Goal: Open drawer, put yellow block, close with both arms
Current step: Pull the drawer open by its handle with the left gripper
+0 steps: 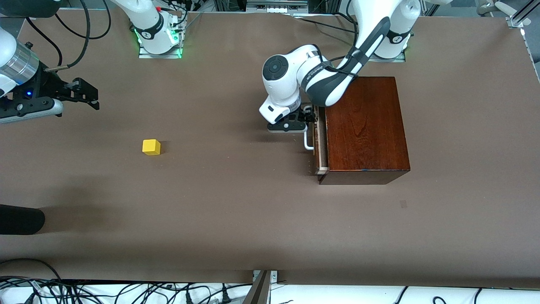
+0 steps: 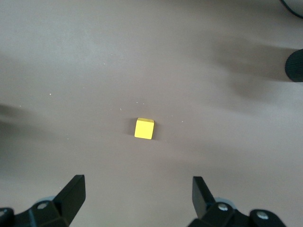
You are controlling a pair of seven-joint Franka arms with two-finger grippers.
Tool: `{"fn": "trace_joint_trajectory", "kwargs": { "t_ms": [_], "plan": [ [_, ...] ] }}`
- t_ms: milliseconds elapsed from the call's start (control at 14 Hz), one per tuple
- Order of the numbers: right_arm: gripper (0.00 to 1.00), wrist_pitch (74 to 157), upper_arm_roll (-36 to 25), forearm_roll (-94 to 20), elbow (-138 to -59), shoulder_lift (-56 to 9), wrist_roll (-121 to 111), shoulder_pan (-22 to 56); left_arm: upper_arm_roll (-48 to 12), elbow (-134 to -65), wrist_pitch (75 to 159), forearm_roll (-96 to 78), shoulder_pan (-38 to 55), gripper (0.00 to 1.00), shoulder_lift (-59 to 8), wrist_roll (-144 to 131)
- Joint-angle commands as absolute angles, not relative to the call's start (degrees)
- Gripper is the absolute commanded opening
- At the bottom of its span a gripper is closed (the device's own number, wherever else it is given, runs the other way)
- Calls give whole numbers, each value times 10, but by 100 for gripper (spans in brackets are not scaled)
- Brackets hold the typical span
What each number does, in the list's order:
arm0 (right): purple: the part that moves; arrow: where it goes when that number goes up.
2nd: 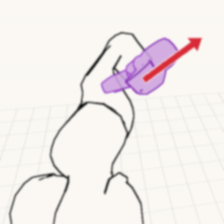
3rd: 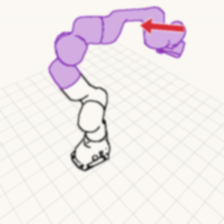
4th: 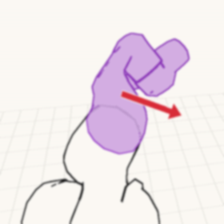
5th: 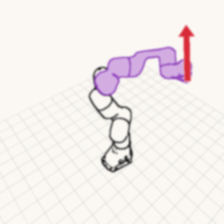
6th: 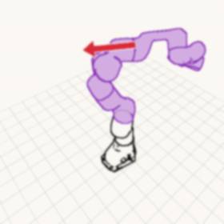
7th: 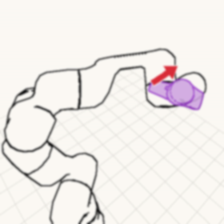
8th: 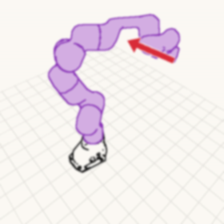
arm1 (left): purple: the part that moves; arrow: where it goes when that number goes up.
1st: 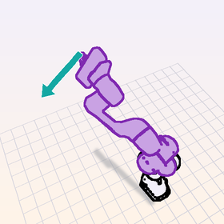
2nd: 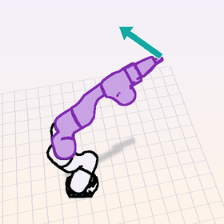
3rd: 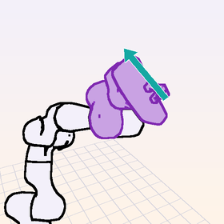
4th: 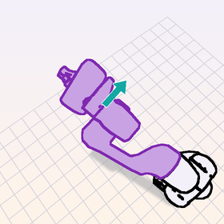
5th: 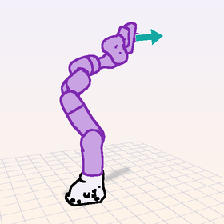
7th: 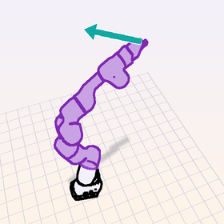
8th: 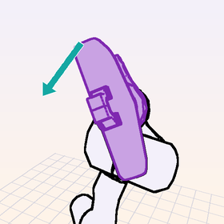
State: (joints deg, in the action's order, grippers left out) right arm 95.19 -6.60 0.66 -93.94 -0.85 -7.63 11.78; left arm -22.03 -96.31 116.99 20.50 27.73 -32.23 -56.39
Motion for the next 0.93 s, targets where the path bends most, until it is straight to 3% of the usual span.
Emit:
{"fn": "trace_joint_trajectory", "kwargs": {
  "t_ms": [0,857],
  "plan": [
    [100,944,-66,10,-925,-14,-81,115,-221,-903,1181,210,301,100,-365,-591],
    [100,944,-67,10,-925,-17,-82,112,-222,-863,1180,207,318,100,-377,-585]
  ]
}}
